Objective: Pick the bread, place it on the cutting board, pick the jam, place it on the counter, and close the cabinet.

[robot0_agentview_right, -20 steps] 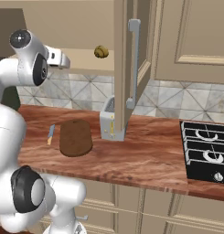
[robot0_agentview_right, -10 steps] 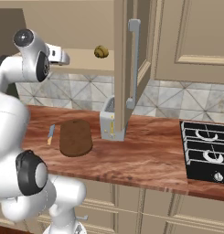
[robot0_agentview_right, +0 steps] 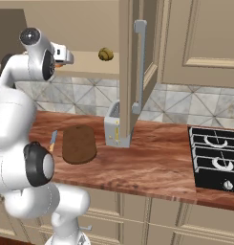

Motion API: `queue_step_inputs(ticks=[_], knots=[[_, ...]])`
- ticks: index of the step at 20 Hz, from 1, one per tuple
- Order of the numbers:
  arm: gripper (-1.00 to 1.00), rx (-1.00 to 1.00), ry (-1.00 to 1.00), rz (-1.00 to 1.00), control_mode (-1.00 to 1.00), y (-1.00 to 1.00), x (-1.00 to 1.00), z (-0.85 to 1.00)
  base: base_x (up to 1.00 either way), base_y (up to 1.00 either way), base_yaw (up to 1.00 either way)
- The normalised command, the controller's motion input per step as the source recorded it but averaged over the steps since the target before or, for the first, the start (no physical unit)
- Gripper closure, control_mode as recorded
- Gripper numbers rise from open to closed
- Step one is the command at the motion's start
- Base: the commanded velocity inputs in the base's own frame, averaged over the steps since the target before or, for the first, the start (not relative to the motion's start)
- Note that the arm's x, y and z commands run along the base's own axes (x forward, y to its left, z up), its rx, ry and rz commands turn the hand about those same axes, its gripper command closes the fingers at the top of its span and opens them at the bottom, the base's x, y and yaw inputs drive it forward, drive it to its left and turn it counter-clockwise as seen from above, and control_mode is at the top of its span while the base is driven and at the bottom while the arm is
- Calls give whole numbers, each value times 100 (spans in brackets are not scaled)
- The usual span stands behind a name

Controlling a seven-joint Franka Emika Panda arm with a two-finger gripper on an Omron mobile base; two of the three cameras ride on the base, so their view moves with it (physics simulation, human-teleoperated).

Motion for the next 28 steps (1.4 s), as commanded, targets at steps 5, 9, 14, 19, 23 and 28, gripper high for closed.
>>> queue_step_inputs(ticks=[5, 9, 14, 19, 23, 28], knots=[[-100, 0, 0, 2, -100, 16, 25, 2, 0, 0, 0], [-100, 0, 0, 2, -100, 14, 28, 0, 0, 0, 0], [-100, 0, 0, 1, -100, 6, 35, 0, 0, 0, 0], [-100, 0, 0, 2, -100, 4, 30, -1, 0, 0, 0], [100, 0, 2, 2, -100, 8, 15, 0, 0, 0, 0], [100, 0, 1, 2, -100, 4, 0, 0, 0, 0, 0]])
